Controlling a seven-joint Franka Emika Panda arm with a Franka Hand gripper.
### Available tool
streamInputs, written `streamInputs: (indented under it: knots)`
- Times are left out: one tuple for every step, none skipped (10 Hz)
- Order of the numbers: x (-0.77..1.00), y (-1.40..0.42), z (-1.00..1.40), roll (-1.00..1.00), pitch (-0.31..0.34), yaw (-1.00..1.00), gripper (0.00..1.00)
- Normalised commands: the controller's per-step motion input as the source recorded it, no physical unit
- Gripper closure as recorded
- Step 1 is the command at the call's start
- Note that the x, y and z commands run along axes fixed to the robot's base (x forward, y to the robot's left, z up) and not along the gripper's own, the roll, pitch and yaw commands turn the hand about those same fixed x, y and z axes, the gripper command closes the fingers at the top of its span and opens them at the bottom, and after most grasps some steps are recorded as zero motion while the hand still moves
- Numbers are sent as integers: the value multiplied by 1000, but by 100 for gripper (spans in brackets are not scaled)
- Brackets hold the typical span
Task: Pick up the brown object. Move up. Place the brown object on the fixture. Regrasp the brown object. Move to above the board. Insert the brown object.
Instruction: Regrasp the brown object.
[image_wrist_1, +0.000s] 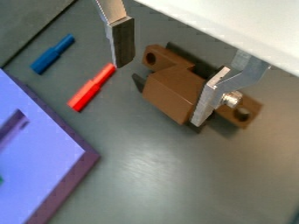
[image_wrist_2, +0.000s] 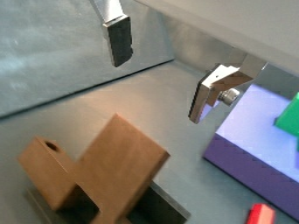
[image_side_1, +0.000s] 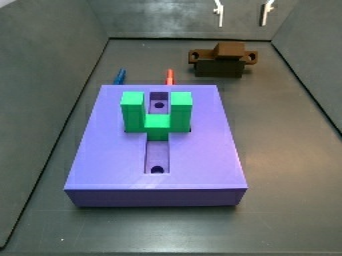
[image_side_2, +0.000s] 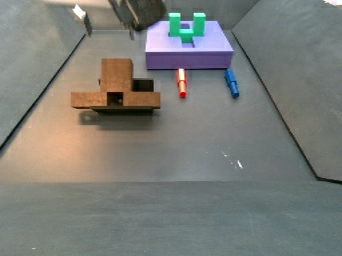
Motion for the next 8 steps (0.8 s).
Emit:
streamInputs:
  knots:
    - [317, -274, 97, 1000, 0, 0, 0]
    - [329, -246, 26, 1000, 0, 0, 0]
    - [323, -214, 37, 1000, 37, 0, 0]
    - [283, -209, 51, 1000, 80, 0, 0]
    - [211, -234, 66, 1000, 151, 0, 0]
    - [189, -237, 69, 1000, 180, 0, 0]
    - [177, -240, 69, 1000, 191, 0, 0]
    - [129, -240, 77, 1000, 211, 0, 0]
